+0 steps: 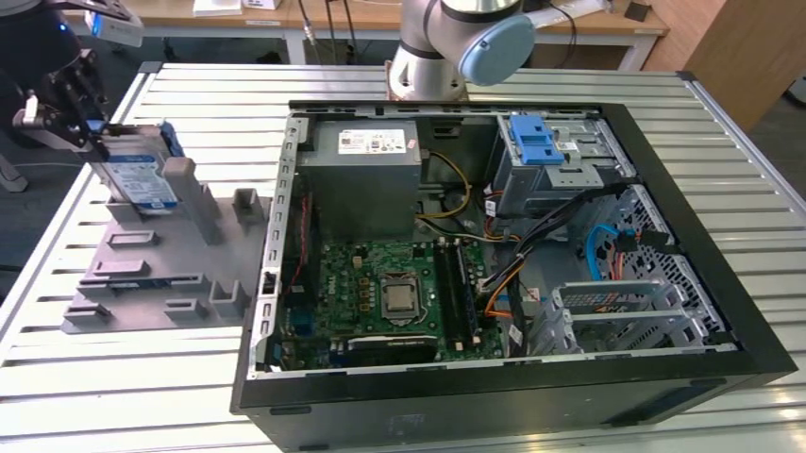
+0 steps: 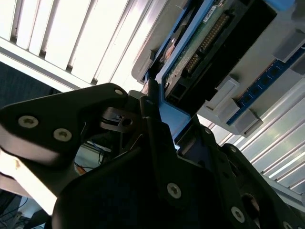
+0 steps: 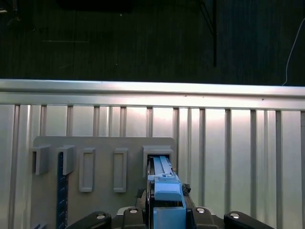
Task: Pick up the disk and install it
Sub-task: 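Pick up the disk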
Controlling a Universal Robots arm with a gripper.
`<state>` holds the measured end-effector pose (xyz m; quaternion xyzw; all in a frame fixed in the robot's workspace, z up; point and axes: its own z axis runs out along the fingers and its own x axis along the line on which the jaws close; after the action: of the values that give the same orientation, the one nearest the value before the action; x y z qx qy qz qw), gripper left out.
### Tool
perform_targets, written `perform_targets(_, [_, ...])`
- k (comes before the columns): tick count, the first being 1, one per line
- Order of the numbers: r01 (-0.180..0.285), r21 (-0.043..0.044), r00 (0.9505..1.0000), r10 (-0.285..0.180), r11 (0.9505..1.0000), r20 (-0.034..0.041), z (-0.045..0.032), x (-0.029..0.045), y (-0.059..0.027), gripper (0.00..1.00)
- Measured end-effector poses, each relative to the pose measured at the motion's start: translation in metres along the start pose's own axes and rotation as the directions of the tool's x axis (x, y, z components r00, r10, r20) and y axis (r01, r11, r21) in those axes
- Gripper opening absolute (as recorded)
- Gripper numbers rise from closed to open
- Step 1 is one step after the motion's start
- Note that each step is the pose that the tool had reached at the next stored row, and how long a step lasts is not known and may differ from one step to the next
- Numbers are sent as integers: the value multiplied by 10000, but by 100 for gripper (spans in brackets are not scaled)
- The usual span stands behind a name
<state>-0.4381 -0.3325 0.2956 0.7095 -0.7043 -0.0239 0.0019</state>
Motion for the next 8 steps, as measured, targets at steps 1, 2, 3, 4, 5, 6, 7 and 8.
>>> perform_targets(1, [0,0,10000,0,10000,0,-12,0,0,37])
perform_targets(2, [0,-1,10000,0,10000,0,-24,-1,1,37])
perform_targets(3, [0,-2,10000,0,10000,-1,-35,-1,1,37])
perform_targets(4, [0,-1,10000,0,10000,0,-45,-1,2,37])
perform_targets(5, [0,-1,10000,0,10000,0,-56,-2,2,37])
perform_targets(6, [0,-1,10000,0,10000,0,-69,-2,3,37])
perform_targets(7, [0,0,10000,0,10000,0,-81,-3,3,37])
perform_targets(8, [0,0,10000,0,10000,0,-94,-3,3,37])
